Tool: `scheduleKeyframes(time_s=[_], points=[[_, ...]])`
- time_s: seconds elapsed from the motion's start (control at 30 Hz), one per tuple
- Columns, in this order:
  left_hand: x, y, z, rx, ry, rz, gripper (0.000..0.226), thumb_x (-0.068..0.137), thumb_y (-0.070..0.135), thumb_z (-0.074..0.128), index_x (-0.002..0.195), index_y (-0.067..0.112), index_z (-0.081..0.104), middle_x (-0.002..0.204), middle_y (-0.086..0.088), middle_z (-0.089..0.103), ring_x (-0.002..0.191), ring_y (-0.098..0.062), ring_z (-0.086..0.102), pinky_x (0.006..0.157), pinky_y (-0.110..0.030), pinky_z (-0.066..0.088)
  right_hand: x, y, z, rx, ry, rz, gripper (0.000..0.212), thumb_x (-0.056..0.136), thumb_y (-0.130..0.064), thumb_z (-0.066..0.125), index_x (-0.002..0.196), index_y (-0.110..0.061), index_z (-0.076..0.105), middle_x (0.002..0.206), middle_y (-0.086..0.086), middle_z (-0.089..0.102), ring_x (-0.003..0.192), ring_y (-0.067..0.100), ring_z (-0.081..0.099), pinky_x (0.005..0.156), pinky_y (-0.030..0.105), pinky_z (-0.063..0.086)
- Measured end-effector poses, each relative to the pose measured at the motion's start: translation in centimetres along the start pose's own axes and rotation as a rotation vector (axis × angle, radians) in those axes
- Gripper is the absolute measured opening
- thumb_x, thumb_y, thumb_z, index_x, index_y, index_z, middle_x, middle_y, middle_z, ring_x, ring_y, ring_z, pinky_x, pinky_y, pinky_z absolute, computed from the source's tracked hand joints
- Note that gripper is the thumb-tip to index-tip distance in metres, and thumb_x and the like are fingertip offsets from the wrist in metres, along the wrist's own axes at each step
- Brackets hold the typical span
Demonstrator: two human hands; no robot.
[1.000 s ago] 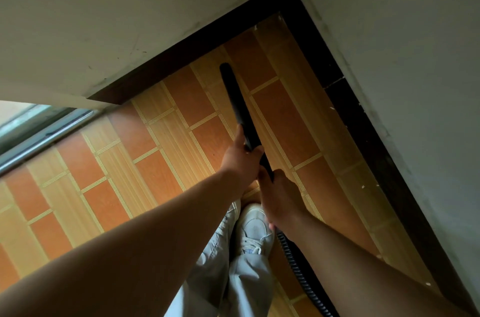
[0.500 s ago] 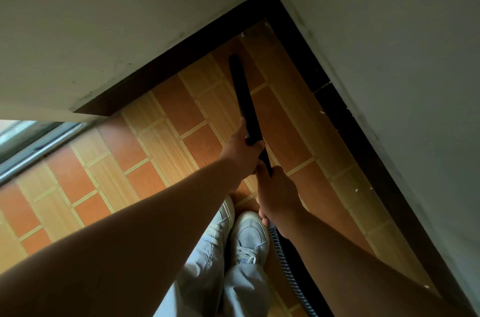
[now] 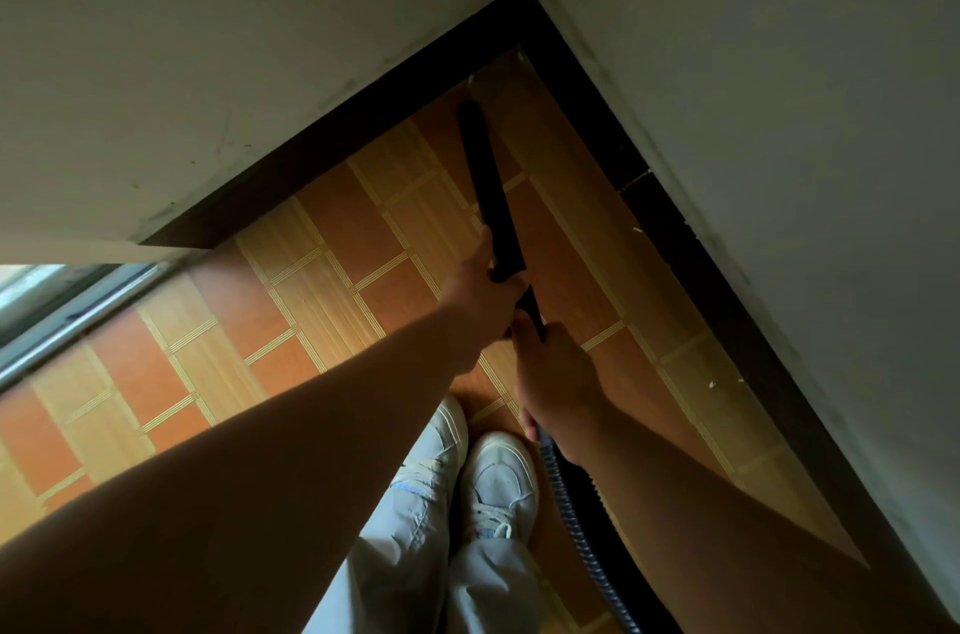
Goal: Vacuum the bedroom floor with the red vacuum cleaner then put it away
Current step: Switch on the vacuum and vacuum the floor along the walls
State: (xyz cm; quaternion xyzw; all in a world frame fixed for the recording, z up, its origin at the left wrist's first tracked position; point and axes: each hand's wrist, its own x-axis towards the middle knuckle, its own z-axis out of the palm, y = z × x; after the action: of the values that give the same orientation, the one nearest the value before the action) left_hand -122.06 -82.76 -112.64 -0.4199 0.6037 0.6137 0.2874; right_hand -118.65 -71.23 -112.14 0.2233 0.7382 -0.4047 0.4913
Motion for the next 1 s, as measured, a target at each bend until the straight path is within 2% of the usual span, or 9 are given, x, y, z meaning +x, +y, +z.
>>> scheduleKeyframes(time_s=[0.1,0.23,0.37,0.53,0.67,0.83,0.9,1.0], points=[[0.4,-0.1,0.0,-0.022,-0.003,-0.009,0.075,0.1,0.009,0.061,0.154,0.048,0.027,0.111,-0.005,0.067,0.09,-0.019,0.072,0.071,-0.041,0.064,0.2,0.0,-0.1,-0.01,0.011,-0.009,0.058,0.102,-0.063,0.037,0.11,-0.009,0.053,0.062,0.007,0.058,0.034,0.015,0.05,0.042,0.027,0.043],[1.9,1.4,0.1,-0.022,0.011,-0.019,0.076,0.101,0.011,0.061,0.156,0.047,0.022,0.118,-0.008,0.067,0.096,-0.024,0.072,0.079,-0.049,0.063,2.0,-1.4,-0.7,-0.008,0.03,-0.016,0.062,0.101,-0.065,0.038,0.113,-0.006,0.054,0.068,0.011,0.06,0.037,0.018,0.054,0.047,0.032,0.049],[1.8,1.4,0.2,0.0,0.002,-0.023,0.077,0.1,0.01,0.062,0.156,0.047,0.023,0.119,-0.009,0.067,0.097,-0.025,0.072,0.08,-0.052,0.063,1.9,-0.9,-0.6,0.013,0.024,-0.005,0.066,0.101,-0.065,0.037,0.114,-0.003,0.055,0.066,0.01,0.06,0.037,0.018,0.054,0.045,0.03,0.046],[0.9,-0.5,0.5,0.013,-0.013,-0.036,0.082,0.099,0.011,0.063,0.156,0.049,0.018,0.12,-0.007,0.068,0.094,-0.021,0.072,0.076,-0.044,0.064,0.2,0.6,-0.1,0.022,0.033,0.027,0.056,0.102,-0.064,0.038,0.11,-0.01,0.052,0.066,0.009,0.06,0.036,0.017,0.052,0.042,0.027,0.042],[1.6,0.4,0.1,-0.014,-0.002,-0.029,0.081,0.099,0.012,0.062,0.157,0.048,0.018,0.122,-0.009,0.067,0.096,-0.022,0.072,0.075,-0.043,0.064,1.1,-0.7,-0.2,0.015,0.037,0.011,0.061,0.102,-0.063,0.038,0.11,-0.005,0.054,0.066,0.009,0.059,0.037,0.017,0.052,0.043,0.028,0.044],[0.6,0.3,-0.2,-0.016,0.08,0.004,0.077,0.1,0.011,0.06,0.157,0.046,0.021,0.12,-0.009,0.067,0.087,-0.017,0.071,0.063,-0.033,0.062,1.1,-1.0,-0.4,-0.052,-0.014,-0.026,0.049,0.105,-0.056,0.037,0.107,-0.01,0.053,0.063,0.007,0.057,0.036,0.014,0.049,0.042,0.026,0.042],[-0.4,-0.9,-0.2,-0.016,0.097,-0.014,0.077,0.101,0.013,0.06,0.158,0.045,0.019,0.123,-0.009,0.067,0.089,-0.017,0.071,0.068,-0.034,0.063,0.4,0.1,-0.3,-0.139,-0.027,-0.05,0.049,0.105,-0.058,0.035,0.105,-0.012,0.053,0.068,0.007,0.06,0.038,0.014,0.052,0.043,0.027,0.043],[-1.6,-2.3,0.1,-0.019,0.084,-0.038,0.08,0.101,0.014,0.059,0.159,0.044,0.013,0.131,-0.008,0.065,0.097,-0.018,0.07,0.076,-0.036,0.063,-0.5,1.8,-0.3,-0.166,-0.028,-0.049,0.049,0.103,-0.062,0.034,0.101,-0.017,0.053,0.08,0.009,0.064,0.053,0.016,0.056,0.054,0.032,0.047]])
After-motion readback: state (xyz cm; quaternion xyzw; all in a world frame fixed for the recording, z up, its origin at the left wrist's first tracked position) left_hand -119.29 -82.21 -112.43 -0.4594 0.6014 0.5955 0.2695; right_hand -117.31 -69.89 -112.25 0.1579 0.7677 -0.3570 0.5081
